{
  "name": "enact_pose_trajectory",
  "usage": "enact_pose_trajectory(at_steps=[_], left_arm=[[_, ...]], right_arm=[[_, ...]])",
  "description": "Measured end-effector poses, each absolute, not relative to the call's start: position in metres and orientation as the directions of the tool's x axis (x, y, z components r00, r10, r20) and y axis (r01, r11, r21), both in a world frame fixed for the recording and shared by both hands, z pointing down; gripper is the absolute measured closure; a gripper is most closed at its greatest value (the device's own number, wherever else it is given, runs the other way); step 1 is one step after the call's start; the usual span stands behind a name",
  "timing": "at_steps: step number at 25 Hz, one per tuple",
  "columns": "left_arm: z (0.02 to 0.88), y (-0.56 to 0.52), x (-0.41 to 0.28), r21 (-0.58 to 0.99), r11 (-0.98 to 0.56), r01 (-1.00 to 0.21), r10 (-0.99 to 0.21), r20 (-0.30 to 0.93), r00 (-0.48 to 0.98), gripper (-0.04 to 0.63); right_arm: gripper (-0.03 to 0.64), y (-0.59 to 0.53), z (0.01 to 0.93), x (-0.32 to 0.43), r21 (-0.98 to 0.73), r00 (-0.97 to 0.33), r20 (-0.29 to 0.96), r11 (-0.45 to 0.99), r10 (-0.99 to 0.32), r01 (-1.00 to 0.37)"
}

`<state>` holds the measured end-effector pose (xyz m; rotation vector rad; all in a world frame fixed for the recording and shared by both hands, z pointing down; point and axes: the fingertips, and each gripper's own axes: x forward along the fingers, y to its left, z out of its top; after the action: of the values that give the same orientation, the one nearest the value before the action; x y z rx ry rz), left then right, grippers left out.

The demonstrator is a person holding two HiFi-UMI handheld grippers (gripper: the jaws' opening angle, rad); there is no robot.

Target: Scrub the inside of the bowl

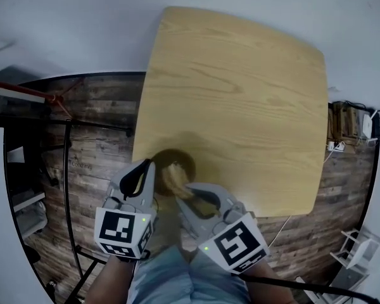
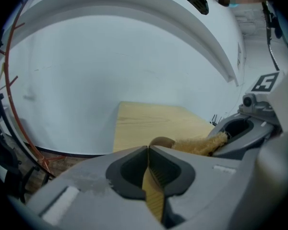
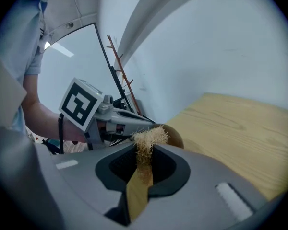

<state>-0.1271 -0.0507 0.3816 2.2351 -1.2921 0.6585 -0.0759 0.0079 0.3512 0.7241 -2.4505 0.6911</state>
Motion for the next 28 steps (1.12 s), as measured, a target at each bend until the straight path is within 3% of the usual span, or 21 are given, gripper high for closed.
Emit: enact_pose_trajectory(at_steps=[16,28], left_arm=[[0.384,-0.052,-0.125,0.198,-0.439,-0.877,-0.627,0.632,0.456,0.565],[0.390,-0.059,-0.129,0.190,-0.430,-0.883,-0.630,0.637,0.444,0.565]], right_arm=[[0.560,-0.020,0.386,-0.073,-0.123,-0.641,0.666,0.792,-0.380,-0.598],[0.560,0.000,0.401,-0.082,-0.331,-0.698,0.669,0.739,-0.255,-0.587]])
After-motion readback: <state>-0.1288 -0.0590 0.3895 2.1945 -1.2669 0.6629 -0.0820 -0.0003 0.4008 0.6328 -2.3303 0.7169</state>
